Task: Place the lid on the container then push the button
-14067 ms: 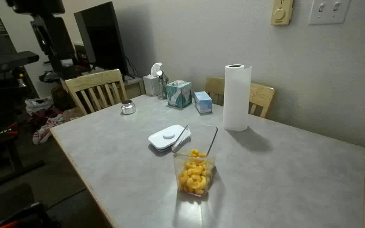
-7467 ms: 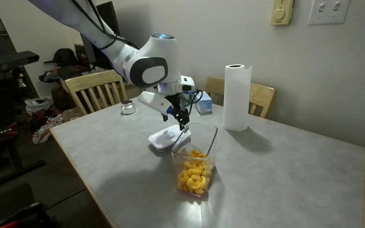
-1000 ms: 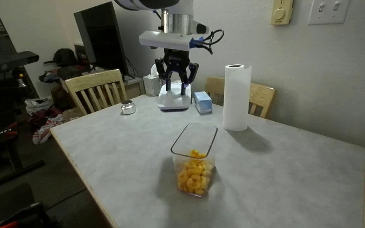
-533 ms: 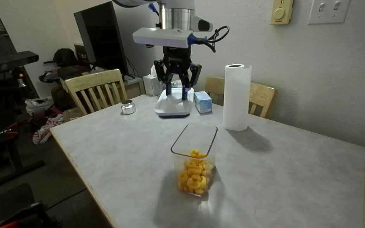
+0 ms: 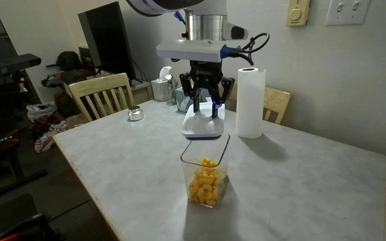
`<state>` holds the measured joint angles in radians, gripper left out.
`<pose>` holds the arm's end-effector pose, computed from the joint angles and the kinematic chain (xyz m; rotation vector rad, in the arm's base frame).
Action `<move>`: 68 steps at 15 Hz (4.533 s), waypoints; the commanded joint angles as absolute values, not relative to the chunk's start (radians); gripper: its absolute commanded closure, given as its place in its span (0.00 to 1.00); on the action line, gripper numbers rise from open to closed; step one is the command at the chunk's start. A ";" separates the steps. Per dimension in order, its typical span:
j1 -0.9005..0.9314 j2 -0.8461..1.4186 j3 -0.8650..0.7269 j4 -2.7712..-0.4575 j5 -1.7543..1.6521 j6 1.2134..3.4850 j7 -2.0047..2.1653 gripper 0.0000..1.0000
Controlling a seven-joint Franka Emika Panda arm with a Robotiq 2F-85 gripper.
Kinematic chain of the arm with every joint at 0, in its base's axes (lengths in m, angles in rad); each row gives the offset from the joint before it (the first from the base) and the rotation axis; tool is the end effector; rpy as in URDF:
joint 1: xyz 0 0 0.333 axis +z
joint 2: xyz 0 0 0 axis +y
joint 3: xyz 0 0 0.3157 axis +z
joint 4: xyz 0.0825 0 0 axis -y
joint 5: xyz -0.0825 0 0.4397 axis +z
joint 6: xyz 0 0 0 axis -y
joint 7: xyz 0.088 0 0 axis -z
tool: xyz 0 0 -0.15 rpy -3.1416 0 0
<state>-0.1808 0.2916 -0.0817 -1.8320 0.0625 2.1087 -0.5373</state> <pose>0.6519 -0.1681 0.3003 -3.0853 -0.3809 0.0014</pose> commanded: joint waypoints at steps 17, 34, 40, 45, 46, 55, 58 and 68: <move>-0.290 0.306 -0.072 -1.916 0.270 2.167 -0.652 0.71; -0.292 0.356 -0.092 -1.914 0.220 2.118 -0.677 0.20; -0.290 0.333 -0.094 -1.925 0.206 2.130 -0.700 0.00; -0.291 0.306 -0.099 -1.943 0.186 2.133 -0.704 0.30; -0.292 0.300 -0.100 -1.948 0.184 2.135 -0.707 0.37; -0.298 0.260 -0.108 -1.987 0.146 2.123 -0.857 0.99; -0.293 0.261 -0.110 -1.995 0.115 2.127 -0.987 1.00; -0.293 0.273 -0.122 -1.996 0.090 2.159 -1.176 1.00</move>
<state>-0.2815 0.2911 -0.1225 -1.9707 0.0878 2.1350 -1.1337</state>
